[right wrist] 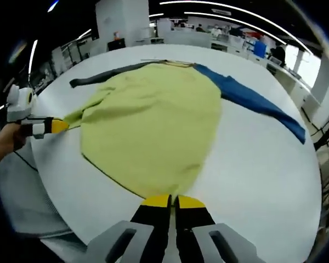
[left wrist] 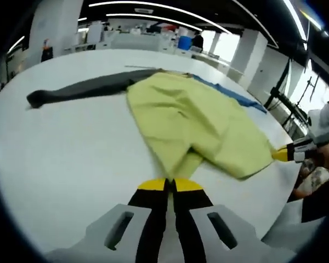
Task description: Fold the garment on the visible template until the final outline fits inside the template.
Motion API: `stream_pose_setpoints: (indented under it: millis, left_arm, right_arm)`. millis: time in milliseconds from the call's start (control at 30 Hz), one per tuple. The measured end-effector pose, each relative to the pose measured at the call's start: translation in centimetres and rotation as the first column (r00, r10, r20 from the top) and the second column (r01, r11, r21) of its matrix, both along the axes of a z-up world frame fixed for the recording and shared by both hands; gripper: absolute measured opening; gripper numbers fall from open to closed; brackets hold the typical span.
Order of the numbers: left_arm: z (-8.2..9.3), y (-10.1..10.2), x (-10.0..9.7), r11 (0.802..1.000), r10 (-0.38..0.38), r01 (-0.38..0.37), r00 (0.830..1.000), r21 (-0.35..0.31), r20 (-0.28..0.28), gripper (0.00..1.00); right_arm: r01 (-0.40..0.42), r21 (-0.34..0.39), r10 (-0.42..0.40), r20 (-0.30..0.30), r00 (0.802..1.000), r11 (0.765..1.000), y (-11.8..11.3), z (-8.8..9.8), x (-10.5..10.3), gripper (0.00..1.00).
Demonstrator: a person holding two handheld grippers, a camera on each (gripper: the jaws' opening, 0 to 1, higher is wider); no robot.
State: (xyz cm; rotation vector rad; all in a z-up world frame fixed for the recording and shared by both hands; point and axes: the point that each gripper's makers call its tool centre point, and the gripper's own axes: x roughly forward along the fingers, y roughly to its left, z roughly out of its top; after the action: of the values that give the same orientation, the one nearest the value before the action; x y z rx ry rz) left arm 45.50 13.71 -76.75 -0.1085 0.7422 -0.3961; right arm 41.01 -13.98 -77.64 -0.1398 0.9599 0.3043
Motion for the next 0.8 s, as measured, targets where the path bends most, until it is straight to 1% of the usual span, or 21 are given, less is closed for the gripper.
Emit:
stream_pose_setpoints:
  millis: [67, 167, 233, 300, 367, 467, 533, 667, 733, 800]
  left_arm:
    - [0.4, 0.0, 0.0, 1.0, -0.004, 0.004, 1.0, -0.002, -0.001, 0.0]
    - [1.4, 0.3, 0.0, 1.0, -0.005, 0.005, 1.0, -0.013, 0.007, 0.0]
    - [2.3, 0.4, 0.1, 0.999, -0.008, 0.009, 1.0, -0.036, 0.029, 0.0]
    - [3.0, 0.8, 0.2, 0.999, -0.014, 0.015, 1.0, -0.038, 0.025, 0.0]
    - [3.8, 1.1, 0.2, 1.0, -0.017, 0.017, 1.0, -0.024, 0.026, 0.0]
    - [4.7, 1.6, 0.2, 0.999, -0.016, 0.017, 0.999, -0.029, 0.032, 0.0]
    - [5.3, 1.9, 0.1, 0.999, -0.013, 0.014, 0.999, -0.041, 0.037, 0.0]
    - [5.2, 2.6, -0.5, 0.999, 0.002, -0.002, 1.0, -0.039, 0.01, 0.0]
    - [4.6, 2.7, -1.1, 0.999, 0.005, -0.006, 1.0, -0.04, -0.02, 0.0]
    - [3.8, 2.9, -1.7, 1.0, 0.007, -0.008, 0.999, -0.022, -0.048, 0.0]
  right_arm:
    - [0.015, 0.031, -0.015, -0.016, 1.0, 0.999, -0.1, 0.2, -0.1, 0.0]
    - [0.022, 0.05, -0.021, -0.01, 1.0, 0.998, -0.6, 0.8, 0.0, 0.0]
    - [0.024, 0.072, -0.024, -0.005, 1.0, 0.997, -0.8, 1.4, -0.1, 0.0]
    - [0.003, 0.074, -0.003, 0.004, 1.0, 0.997, -0.9, 1.9, -0.2, 0.0]
    - [-0.012, 0.072, 0.012, 0.001, 1.0, 0.997, -1.1, 2.2, -0.4, 0.0]
    - [-0.001, 0.092, 0.001, 0.003, 1.0, 0.996, -1.6, 2.8, -0.4, 0.0]
    - [0.002, 0.088, -0.002, 0.005, 1.0, 0.996, -1.9, 3.2, -0.4, 0.0]
    - [0.011, 0.098, -0.011, -0.001, 1.0, 0.995, -2.3, 3.4, -0.4, 0.0]
    - [0.013, 0.105, -0.011, -0.02, 1.0, 0.994, -2.3, 3.0, -0.7, 0.0]
    - [0.012, 0.102, -0.008, -0.041, 0.999, 0.995, -2.3, 2.4, -1.0, 0.0]
